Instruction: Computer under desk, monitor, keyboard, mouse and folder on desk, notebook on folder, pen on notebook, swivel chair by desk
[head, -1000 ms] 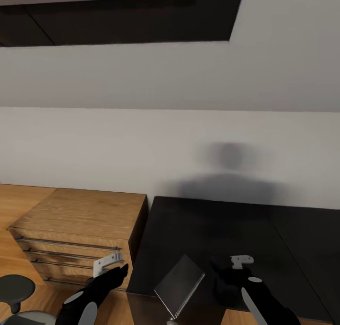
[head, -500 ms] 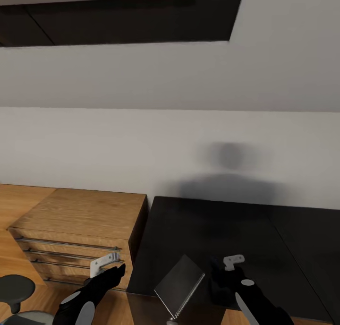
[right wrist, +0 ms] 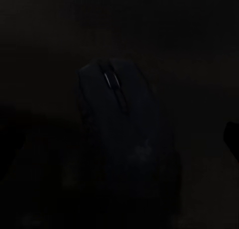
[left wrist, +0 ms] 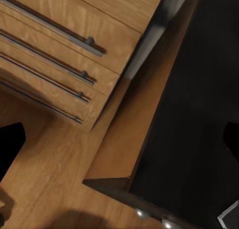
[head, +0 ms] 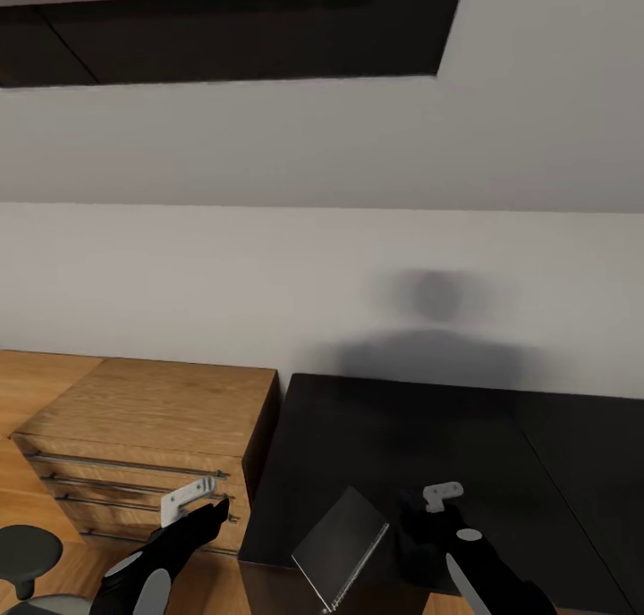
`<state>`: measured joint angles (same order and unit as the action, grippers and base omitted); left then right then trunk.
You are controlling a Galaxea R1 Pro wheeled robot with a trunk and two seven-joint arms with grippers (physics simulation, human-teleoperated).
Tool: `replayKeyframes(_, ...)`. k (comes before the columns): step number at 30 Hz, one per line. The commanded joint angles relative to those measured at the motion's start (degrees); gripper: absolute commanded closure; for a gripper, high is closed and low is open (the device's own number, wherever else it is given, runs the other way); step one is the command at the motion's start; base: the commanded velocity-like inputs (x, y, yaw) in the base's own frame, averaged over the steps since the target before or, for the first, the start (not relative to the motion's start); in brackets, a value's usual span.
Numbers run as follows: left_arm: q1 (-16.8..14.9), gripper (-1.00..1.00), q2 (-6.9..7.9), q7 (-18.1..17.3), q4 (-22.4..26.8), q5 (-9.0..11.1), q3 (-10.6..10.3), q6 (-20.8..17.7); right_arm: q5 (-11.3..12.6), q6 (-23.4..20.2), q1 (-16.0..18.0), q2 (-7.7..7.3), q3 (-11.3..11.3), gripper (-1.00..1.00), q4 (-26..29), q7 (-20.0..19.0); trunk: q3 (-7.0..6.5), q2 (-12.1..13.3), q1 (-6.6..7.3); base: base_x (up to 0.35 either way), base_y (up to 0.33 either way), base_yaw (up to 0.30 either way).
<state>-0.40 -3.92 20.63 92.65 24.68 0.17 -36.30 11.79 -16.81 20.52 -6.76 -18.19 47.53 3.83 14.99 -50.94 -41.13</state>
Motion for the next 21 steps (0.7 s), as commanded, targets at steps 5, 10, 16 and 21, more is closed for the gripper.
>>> replayKeyframes(5,-0.04,-1.00,-0.03,0.46,0.08,0.91,0.06,-0.23,0.52,-0.18,0.05,-0.09,-0.31,-1.00,0.12,0.43,0.08,-0.05,-0.03,0.102,0.000,0.000)
replayKeyframes(10,-0.04,-1.00,-0.07,0.46,0.08,0.96,0.01,-0.25,0.51,-0.16,0.05,-0.09,-0.30,-1.00,0.11,0.45,0.08,-0.05,-0.03,0.027,0.000,0.000)
replayKeyframes(16,-0.04,-1.00,-0.11,0.46,0.08,0.98,-0.06,-0.25,0.51,-0.13,0.05,-0.09,-0.29,-1.00,0.12,0.47,0.08,-0.05,-0.03,0.023,0.000,0.000)
replayKeyframes(21,-0.04,-1.00,-0.12,0.46,0.08,0.99,-0.08,-0.26,0.51,-0.08,0.05,-0.09,-0.27,-1.00,0.11,0.48,0.08,-0.05,-0.03,0.128,0.000,0.000)
